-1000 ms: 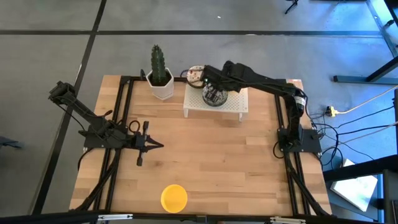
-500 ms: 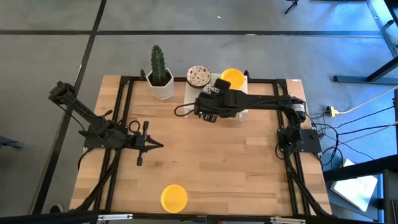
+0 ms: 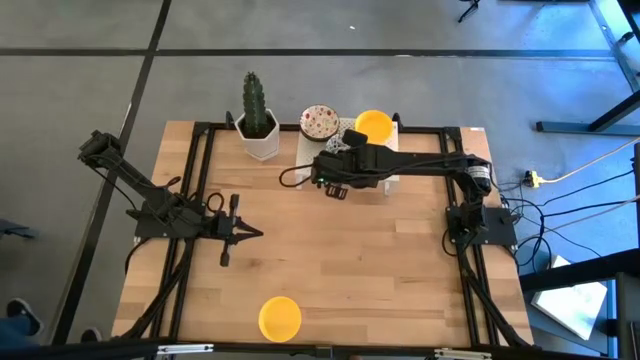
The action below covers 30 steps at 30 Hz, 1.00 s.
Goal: Pick & Place Mini bowls
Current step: Stack the green patterned bowl on the green patterned bowls on the shelf
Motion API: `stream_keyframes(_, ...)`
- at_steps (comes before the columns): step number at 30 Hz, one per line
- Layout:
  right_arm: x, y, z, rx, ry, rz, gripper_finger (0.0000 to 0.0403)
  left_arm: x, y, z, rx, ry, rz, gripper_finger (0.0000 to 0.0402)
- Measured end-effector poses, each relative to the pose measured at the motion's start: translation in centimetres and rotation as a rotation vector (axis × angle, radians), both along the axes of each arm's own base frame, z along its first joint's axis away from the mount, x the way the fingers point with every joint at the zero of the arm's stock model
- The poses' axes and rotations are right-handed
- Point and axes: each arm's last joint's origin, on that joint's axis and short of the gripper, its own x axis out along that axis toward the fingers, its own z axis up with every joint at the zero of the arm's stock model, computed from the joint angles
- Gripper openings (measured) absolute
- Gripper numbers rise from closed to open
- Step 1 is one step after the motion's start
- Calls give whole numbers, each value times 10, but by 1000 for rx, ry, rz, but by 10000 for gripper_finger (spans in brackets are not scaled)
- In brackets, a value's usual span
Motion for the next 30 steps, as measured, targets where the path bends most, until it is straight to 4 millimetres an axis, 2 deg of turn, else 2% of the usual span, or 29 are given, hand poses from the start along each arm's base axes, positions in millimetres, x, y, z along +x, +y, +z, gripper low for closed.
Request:
stream_keyframes(5, -9, -1, 13, -63, -20, -25, 1, 0, 0, 0, -2, 0, 1, 4)
stream_keyframes(11, -36, 3, 43, -90, -74, -25, 1, 0, 0, 0, -2, 1, 0, 4)
stream_keyframes(15, -56, 4, 53, -48, -66, -47, 0, 0, 0, 0, 0, 3, 0, 4)
stream_keyframes(22, -55, 7, 51, 59, -64, -9, 0, 0, 0, 0, 2, 3, 0, 4)
stream_keyframes(30, -55, 6, 27, 66, 31, -21, 0, 0, 0, 0, 2, 3, 0, 4)
